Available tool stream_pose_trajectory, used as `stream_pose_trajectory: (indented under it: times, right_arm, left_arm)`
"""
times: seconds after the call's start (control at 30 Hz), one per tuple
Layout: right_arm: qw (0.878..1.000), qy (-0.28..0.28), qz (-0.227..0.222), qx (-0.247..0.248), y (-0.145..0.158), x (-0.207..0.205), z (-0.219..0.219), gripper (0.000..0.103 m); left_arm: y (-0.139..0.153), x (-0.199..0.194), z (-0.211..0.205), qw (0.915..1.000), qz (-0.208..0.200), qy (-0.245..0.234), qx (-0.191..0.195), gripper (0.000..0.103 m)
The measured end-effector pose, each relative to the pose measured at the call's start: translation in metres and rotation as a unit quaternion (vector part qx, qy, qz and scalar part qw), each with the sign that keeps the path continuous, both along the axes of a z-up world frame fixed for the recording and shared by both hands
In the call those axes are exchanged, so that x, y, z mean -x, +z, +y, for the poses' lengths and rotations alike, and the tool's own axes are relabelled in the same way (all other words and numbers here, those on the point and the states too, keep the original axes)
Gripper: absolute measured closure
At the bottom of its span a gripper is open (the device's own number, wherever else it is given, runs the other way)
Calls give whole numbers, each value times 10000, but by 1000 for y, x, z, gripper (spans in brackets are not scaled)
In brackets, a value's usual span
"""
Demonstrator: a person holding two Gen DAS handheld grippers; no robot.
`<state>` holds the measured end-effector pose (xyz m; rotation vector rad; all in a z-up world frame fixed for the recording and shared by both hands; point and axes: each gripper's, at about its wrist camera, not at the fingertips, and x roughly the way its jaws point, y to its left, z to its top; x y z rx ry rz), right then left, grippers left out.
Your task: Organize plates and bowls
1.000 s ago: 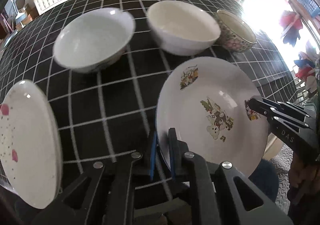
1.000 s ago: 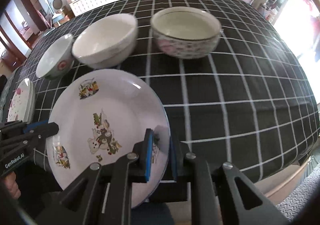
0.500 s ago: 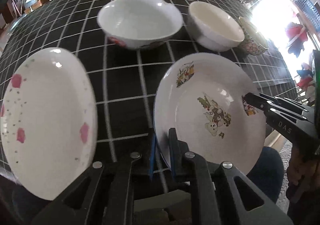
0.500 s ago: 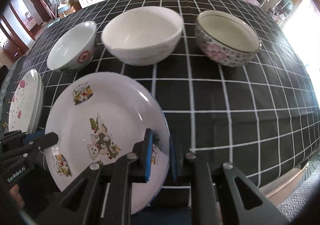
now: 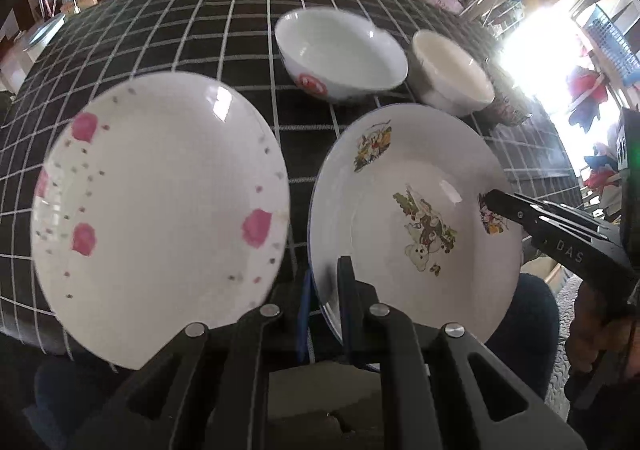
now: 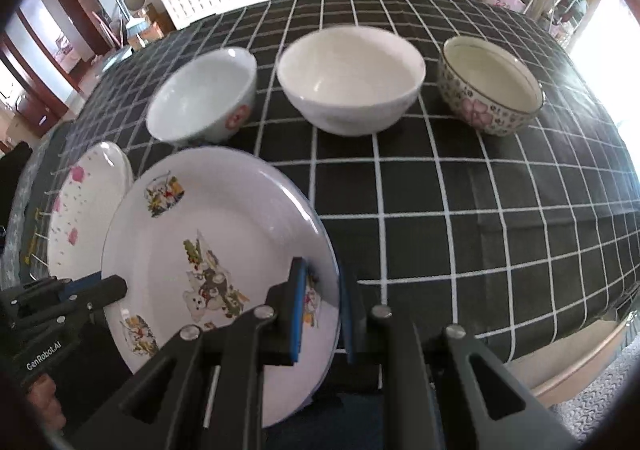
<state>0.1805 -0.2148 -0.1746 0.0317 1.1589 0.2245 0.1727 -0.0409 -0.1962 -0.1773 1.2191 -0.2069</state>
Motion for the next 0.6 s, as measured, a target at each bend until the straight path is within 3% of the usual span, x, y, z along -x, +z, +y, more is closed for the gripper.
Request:
stream_pose_trajectory:
  times: [0.33, 0.6]
  right_arm:
    - [9987, 415, -303, -72, 31, 10, 49, 83]
    - [9961, 822, -304, -27, 30, 0, 110, 83]
  left_arm:
    - [35, 13, 44, 9993, -224, 243, -182, 92]
    - [41, 25, 102, 9960, -197, 784, -369, 92]
